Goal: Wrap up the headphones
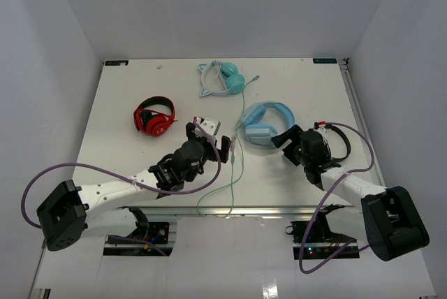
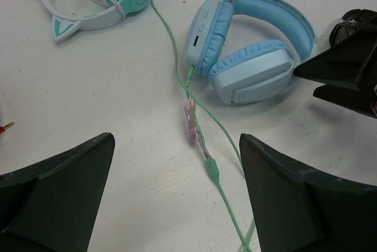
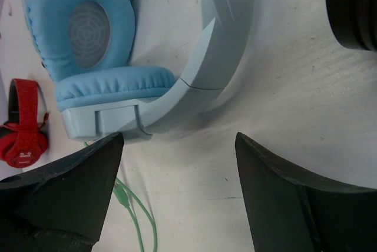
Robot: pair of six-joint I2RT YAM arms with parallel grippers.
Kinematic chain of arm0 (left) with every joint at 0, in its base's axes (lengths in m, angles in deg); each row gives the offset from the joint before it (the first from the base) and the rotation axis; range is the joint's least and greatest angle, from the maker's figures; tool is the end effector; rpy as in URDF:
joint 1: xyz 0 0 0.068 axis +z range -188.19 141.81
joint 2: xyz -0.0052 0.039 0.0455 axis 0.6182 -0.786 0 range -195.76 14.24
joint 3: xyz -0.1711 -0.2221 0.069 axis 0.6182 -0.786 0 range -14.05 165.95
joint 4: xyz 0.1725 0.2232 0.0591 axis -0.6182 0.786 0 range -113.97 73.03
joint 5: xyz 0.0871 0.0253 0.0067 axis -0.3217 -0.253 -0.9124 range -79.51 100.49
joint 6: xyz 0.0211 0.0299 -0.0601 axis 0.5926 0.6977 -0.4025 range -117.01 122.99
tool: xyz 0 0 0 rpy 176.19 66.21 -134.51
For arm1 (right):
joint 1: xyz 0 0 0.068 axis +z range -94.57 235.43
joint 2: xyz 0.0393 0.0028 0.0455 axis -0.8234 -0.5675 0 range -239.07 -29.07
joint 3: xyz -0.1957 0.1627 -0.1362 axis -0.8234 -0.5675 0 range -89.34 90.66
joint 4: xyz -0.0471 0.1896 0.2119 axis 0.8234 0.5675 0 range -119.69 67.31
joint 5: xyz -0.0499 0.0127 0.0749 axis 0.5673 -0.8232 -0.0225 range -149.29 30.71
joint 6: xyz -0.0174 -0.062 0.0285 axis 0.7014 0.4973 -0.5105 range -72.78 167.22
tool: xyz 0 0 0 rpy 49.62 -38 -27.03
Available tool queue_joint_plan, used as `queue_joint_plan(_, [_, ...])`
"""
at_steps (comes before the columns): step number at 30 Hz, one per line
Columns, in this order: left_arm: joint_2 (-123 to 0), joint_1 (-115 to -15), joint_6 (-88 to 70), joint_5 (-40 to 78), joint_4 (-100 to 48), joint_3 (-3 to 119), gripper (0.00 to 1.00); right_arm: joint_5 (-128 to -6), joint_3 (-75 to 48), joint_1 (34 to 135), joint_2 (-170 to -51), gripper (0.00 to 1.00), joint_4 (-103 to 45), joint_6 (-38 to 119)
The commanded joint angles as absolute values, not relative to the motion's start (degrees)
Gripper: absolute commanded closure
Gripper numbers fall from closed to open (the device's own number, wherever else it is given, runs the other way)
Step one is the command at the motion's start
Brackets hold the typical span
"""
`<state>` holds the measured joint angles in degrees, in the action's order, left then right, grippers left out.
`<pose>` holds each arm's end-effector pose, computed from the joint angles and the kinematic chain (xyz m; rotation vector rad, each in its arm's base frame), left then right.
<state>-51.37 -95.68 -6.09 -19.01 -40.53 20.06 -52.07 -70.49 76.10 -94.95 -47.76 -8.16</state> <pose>0.1789 -0.2282 0.2453 0.4006 1.7666 -0.3578 0.2368 0.0817 0.1466 0.7151 2.0213 0.6715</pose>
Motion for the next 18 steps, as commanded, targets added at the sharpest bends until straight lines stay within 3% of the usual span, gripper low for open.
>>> queue_joint_plan(1, [-49.5, -95.7, -6.5, -19.4, -40.3, 19.9, 0.02, -48.5, -71.3, 75.8, -95.3, 0.17, -56.0, -14.2])
queue_joint_plan(10, [-50.5, -95.7, -6.4, -19.2, -40.0, 20.4, 0.02, -43.3, -70.8, 75.6, -92.3, 0.17, -53.7, -17.3])
queue_joint_plan(18, [-49.9, -95.7, -6.6, -19.1, -39.6, 20.5, 0.02, -39.6, -64.1, 75.6, -99.1, 0.18, -45.7, -16.1])
